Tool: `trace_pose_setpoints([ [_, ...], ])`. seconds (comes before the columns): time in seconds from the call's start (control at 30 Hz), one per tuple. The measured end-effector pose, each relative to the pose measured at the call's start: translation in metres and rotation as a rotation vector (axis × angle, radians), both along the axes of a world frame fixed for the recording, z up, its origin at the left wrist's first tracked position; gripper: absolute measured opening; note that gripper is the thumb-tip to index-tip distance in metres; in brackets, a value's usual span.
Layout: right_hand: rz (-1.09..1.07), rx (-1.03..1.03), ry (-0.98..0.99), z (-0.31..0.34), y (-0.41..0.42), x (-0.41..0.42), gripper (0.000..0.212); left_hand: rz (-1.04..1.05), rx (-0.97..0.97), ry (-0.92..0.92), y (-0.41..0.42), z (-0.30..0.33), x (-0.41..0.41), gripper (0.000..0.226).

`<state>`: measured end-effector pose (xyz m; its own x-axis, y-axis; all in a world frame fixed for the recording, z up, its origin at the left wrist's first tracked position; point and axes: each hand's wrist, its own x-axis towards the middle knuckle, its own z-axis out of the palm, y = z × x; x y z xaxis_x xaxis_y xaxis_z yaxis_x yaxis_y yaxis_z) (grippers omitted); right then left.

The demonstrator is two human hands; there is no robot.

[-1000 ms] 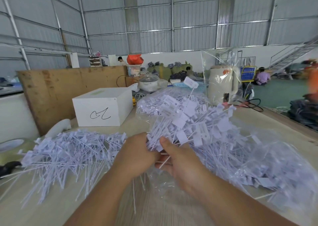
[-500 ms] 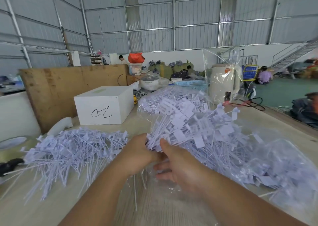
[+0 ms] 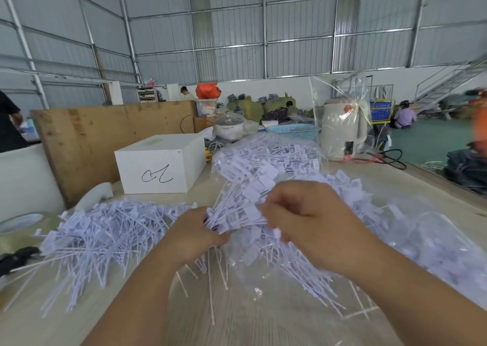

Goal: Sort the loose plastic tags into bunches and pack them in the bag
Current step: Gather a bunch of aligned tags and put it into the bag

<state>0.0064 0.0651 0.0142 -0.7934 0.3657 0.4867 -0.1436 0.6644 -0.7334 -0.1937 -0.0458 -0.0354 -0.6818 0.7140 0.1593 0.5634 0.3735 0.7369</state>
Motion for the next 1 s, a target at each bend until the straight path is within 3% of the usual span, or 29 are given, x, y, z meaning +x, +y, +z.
trace_pose_setpoints([
  [0.07,-0.090,0.038,0.148,-0.004,0.010,0.007,0.021,0.004,-0.018,0.012,0.001,0.000,0.000,0.014],
  [0.17,-0.179,0.115,0.209,-0.015,0.020,0.016,0.027,0.012,-0.041,0.016,0.003,0.001,0.002,0.014],
  [0.3,-0.090,0.058,0.304,-0.022,0.020,0.026,0.026,0.017,-0.050,0.011,0.005,0.001,0.004,0.014],
  [0.4,0.005,0.175,0.430,-0.010,0.013,0.036,0.012,0.036,-0.045,-0.001,0.006,0.001,0.005,0.014],
  [0.5,-0.149,0.283,0.510,-0.002,0.024,0.039,0.016,0.042,-0.034,-0.020,0.006,0.000,0.005,0.013],
  [0.57,-0.398,0.355,0.393,-0.006,0.037,0.038,0.022,0.047,-0.033,-0.029,0.007,-0.001,0.004,0.014],
  [0.63,-0.577,0.398,0.074,-0.017,0.049,0.034,0.025,0.055,-0.037,-0.028,0.007,-0.002,0.004,0.017],
  [0.73,-0.622,0.324,-0.290,-0.031,0.051,0.027,0.019,0.064,-0.034,-0.038,0.007,-0.002,0.004,0.019],
  [0.87,-0.581,0.193,-0.278,-0.033,0.046,0.017,0.022,0.053,-0.025,-0.047,0.007,0.002,0.007,0.019],
  [1.0,-0.546,0.161,-0.411,-0.042,0.045,0.009,0.029,0.025,-0.014,-0.052,0.006,0.010,0.017,0.025],
])
